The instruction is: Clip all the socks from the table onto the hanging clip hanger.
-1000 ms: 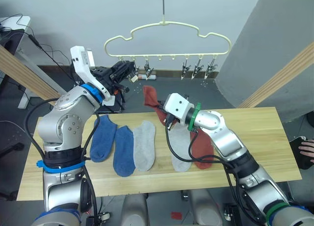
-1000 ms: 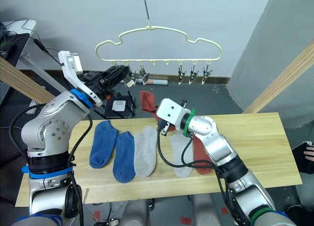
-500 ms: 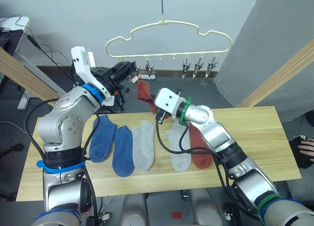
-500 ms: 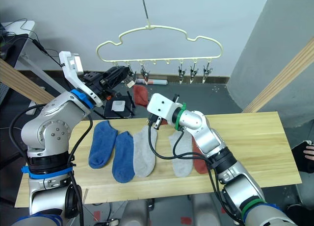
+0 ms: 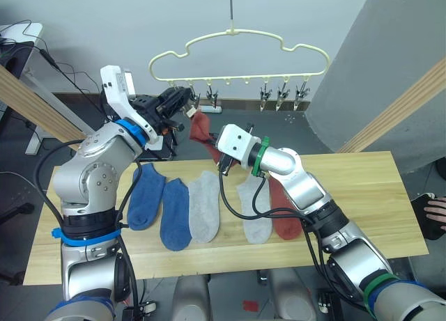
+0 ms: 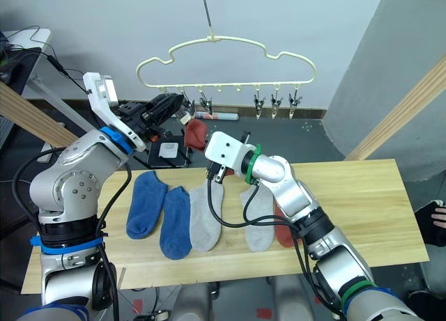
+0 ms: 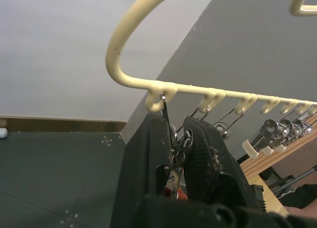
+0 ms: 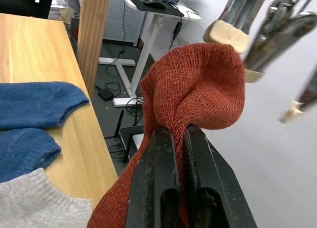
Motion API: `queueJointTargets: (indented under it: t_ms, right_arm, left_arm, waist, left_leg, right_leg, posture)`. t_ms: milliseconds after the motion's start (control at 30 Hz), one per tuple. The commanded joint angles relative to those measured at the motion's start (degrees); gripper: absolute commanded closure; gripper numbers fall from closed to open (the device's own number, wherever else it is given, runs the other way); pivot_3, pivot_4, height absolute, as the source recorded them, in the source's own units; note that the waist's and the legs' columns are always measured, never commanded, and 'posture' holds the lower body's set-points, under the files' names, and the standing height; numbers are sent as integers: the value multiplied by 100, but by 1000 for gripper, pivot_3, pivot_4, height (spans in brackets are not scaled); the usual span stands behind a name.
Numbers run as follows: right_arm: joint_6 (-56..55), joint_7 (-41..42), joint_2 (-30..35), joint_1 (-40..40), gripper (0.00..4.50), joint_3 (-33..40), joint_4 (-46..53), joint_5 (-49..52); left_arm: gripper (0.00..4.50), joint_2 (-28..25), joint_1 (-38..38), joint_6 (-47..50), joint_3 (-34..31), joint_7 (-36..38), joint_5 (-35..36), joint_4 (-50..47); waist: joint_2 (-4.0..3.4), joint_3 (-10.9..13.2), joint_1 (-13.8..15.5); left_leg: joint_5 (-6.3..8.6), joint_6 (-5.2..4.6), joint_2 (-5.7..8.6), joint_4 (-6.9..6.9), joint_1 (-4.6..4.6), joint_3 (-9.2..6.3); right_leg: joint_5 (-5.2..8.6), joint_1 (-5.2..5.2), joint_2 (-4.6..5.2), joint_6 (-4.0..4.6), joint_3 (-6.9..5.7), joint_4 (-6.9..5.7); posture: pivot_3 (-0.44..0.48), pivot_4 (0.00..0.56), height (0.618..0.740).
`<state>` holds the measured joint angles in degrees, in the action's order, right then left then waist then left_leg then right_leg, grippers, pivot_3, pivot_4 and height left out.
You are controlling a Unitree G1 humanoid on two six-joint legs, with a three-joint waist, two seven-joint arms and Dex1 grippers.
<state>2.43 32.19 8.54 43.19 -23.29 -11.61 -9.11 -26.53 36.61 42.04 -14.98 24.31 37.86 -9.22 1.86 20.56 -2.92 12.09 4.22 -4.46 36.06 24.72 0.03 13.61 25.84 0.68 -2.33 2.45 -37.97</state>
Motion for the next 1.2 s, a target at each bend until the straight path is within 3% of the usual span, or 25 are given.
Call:
queueJointTargets:
  t_ms: [33, 467, 1200]
  right_arm:
    - [-163, -71, -106, 4, 4500, 35, 122, -35]
    - [-422, -193, -190, 210, 4500, 10, -287, -272]
    - [-776, -232, -52, -1, 4500, -64, -80, -575]
  left_arm:
    - [4068, 2, -24, -13, -48, -10, 139, -388]
    - [4068, 22, -77, 77, -99, -60, 198, -473]
    - [4080, -28, -79, -13, -94, -24, 126, -381]
  waist:
    - [0, 0, 0]
    - [0, 0, 6]
    - [0, 0, 8]
  left_leg:
    - [0, 0, 0, 0, 0, 0]
    - [0, 0, 0, 1, 0, -1]
    - [0, 1, 0, 3, 0, -1]
  right_leg:
    - [0, 0, 0, 0, 0, 0]
    - [-1, 0, 0, 1, -1, -2]
    - [-1, 0, 0, 2, -1, -5]
  posture:
    - [-89, 367, 740]
    - [-77, 359, 740]
    - [-84, 361, 740]
